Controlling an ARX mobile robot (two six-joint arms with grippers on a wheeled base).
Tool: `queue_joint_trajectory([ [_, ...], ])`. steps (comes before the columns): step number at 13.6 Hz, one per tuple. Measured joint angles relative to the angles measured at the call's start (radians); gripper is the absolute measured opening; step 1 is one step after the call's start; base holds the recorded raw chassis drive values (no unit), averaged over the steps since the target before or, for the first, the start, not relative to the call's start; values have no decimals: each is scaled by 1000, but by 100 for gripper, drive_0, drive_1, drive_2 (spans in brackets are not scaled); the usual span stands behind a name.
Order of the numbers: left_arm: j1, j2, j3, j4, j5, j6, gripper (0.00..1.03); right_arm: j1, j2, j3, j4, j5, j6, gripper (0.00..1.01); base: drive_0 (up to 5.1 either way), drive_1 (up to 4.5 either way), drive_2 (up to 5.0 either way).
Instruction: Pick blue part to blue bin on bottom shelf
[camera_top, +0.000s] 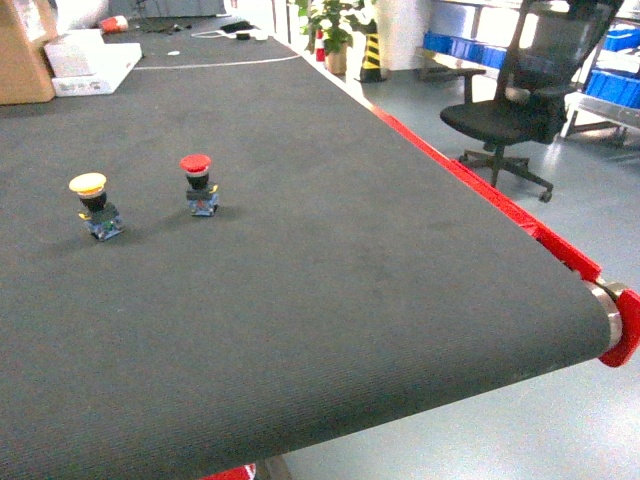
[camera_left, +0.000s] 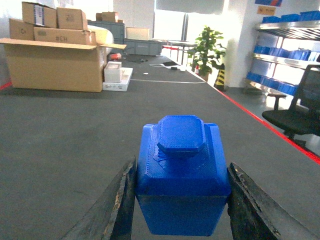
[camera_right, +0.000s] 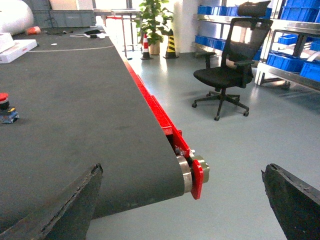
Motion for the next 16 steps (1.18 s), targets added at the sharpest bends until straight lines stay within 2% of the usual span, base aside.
queue_joint_trajectory([
  [16,0,0,0,0,0,0,42,0,0,0,0,0,0,98,-161,-161,-161],
])
